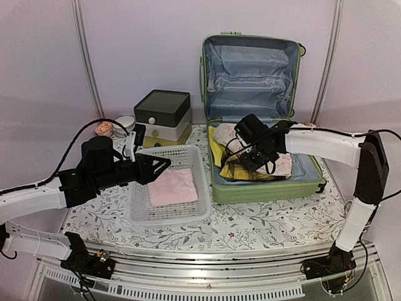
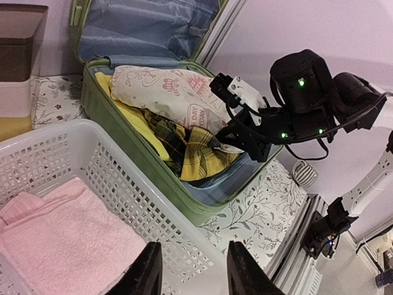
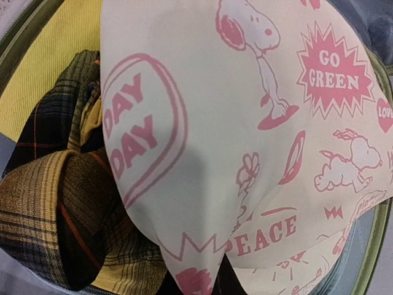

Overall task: Open, take out, and arrange the luggage
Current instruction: Pick up the clothes from the opened luggage, then pass from the right arm to the left, then place the clothes in the bin, then adjust the clothes in the bin.

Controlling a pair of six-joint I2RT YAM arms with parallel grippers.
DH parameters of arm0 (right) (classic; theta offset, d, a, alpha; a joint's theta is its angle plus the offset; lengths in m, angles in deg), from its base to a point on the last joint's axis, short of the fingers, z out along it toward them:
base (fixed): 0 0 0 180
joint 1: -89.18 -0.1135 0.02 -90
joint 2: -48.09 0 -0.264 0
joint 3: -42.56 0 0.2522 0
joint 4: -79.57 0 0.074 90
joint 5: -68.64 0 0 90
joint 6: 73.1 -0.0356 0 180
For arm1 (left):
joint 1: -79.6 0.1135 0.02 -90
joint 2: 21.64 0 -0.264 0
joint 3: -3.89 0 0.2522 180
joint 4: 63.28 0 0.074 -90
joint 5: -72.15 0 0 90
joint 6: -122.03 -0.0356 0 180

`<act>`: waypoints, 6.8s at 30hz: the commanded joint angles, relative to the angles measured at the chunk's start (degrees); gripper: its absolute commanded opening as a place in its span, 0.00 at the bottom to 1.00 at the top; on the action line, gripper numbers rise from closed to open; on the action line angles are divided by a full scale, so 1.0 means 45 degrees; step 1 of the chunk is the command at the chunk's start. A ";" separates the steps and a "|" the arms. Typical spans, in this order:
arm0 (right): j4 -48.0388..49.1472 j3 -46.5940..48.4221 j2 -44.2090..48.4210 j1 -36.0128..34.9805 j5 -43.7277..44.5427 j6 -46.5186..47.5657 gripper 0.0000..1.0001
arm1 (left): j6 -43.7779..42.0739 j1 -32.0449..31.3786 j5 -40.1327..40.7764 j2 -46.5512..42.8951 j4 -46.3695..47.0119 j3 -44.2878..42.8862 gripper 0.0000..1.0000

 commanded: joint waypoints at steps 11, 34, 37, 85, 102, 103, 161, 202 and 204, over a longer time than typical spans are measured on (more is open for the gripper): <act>-0.2643 0.2681 0.1042 -0.0580 -0.2658 0.0001 0.03 | 0.0946 0.0140 -0.0381 0.0975 0.0629 -0.0409 0.39; -0.1298 0.2814 0.0779 -0.1537 -0.7462 -0.1149 0.03 | 0.8621 0.0060 -0.2031 0.7248 0.6218 -0.2379 0.98; -0.1144 0.2627 0.0872 -0.1602 -0.7649 -0.1207 0.03 | 0.9031 0.0056 -0.1906 0.8062 0.6464 -0.2899 0.98; -0.0560 0.1797 0.1576 -0.2773 -0.7645 -0.1204 0.47 | 0.8718 0.0629 -0.2144 0.9564 0.6299 -0.3772 0.15; 0.0244 0.0511 0.4181 -0.1713 -0.4900 -0.2769 0.56 | 0.4402 0.2393 -0.2816 0.5830 -0.0325 -0.2463 0.00; 0.0250 0.0489 0.4206 -0.1696 -0.4881 -0.2772 0.56 | 0.4091 0.2557 -0.3014 0.5718 -0.0895 -0.2476 0.00; 0.0534 -0.0129 0.3043 -0.1674 -0.6443 -0.2811 0.56 | -0.1683 0.4275 -0.0390 0.6033 -0.9592 -0.5109 0.10; 0.1664 -0.1231 0.4832 -0.1670 -0.4266 -0.3486 0.55 | -0.0489 0.2030 0.2934 0.9345 -0.6188 -0.5880 0.00; 0.1743 -0.1437 0.5129 -0.1683 -0.3897 -0.3558 0.56 | -0.0705 0.1357 0.3801 0.8519 -0.6335 -0.6099 0.00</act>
